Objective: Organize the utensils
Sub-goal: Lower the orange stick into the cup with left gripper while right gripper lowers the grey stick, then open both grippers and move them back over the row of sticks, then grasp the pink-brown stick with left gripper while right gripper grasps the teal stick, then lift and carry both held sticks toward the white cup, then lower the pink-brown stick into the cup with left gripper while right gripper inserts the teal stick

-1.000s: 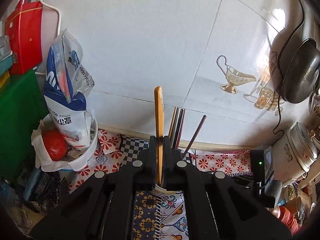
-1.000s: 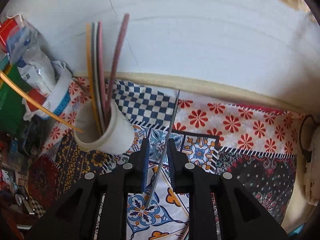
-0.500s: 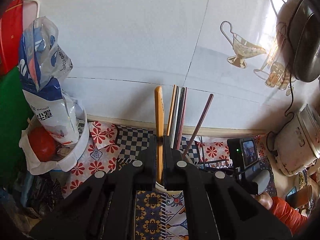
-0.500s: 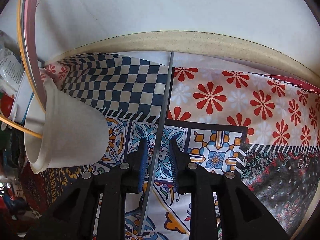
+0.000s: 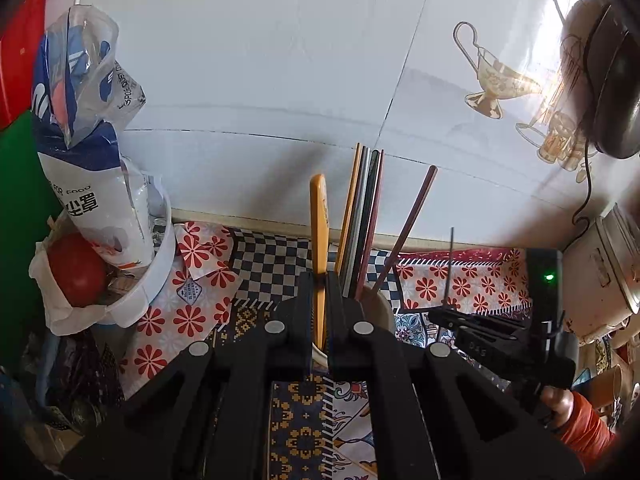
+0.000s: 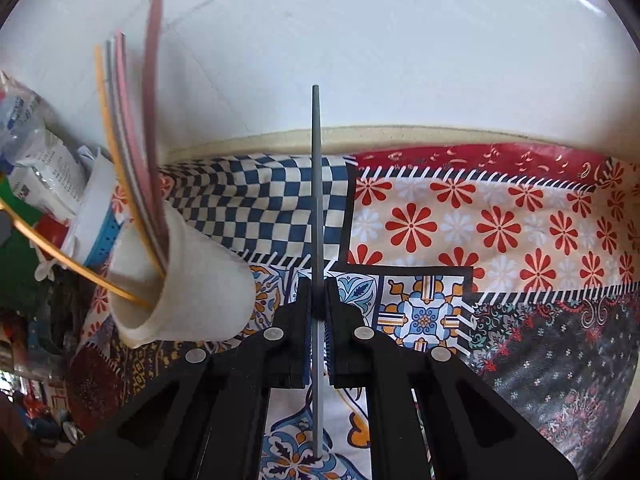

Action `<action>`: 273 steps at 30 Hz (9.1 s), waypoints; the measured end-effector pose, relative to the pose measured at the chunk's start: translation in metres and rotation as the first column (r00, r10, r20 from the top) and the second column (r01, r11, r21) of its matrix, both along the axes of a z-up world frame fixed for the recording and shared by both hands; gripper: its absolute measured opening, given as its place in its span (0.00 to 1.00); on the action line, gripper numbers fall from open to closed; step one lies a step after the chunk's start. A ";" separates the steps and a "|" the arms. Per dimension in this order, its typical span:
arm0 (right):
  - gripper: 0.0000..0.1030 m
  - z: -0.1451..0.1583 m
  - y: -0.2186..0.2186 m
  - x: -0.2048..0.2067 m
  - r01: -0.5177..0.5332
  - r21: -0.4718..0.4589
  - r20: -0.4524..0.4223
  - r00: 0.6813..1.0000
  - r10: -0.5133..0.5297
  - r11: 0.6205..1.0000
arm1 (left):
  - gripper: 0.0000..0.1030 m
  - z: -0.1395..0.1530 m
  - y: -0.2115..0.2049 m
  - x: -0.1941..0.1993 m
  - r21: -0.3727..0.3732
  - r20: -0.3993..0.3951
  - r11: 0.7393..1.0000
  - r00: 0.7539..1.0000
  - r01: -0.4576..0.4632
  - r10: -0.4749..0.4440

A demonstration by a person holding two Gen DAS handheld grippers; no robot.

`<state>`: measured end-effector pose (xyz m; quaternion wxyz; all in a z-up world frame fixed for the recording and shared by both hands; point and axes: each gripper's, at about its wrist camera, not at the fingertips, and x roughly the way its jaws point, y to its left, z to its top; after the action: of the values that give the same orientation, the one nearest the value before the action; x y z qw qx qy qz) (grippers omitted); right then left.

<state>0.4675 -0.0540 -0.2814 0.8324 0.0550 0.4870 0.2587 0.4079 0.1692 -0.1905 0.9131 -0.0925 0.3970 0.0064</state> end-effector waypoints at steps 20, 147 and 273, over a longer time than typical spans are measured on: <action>0.05 0.127 0.027 -0.028 -0.141 0.147 0.297 0.950 0.092 0.979 | 0.06 0.001 -0.004 0.000 0.005 -0.024 1.000 1.000 0.011 -0.011; 0.08 -0.081 -0.098 -0.085 -0.236 -0.244 -0.172 0.965 0.198 0.941 | 0.05 -0.167 -0.150 -0.035 -0.083 -0.548 0.917 0.750 0.391 -0.370; 0.06 0.086 -0.007 -0.090 -0.121 0.103 0.282 0.955 0.087 0.987 | 0.04 0.012 0.001 -0.096 -0.042 0.016 0.985 0.986 -0.168 0.169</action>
<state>0.3775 -0.0613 -0.1954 0.8728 0.0419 0.3518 0.3358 0.3124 0.1699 -0.1789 0.9111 -0.1444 0.3789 0.0745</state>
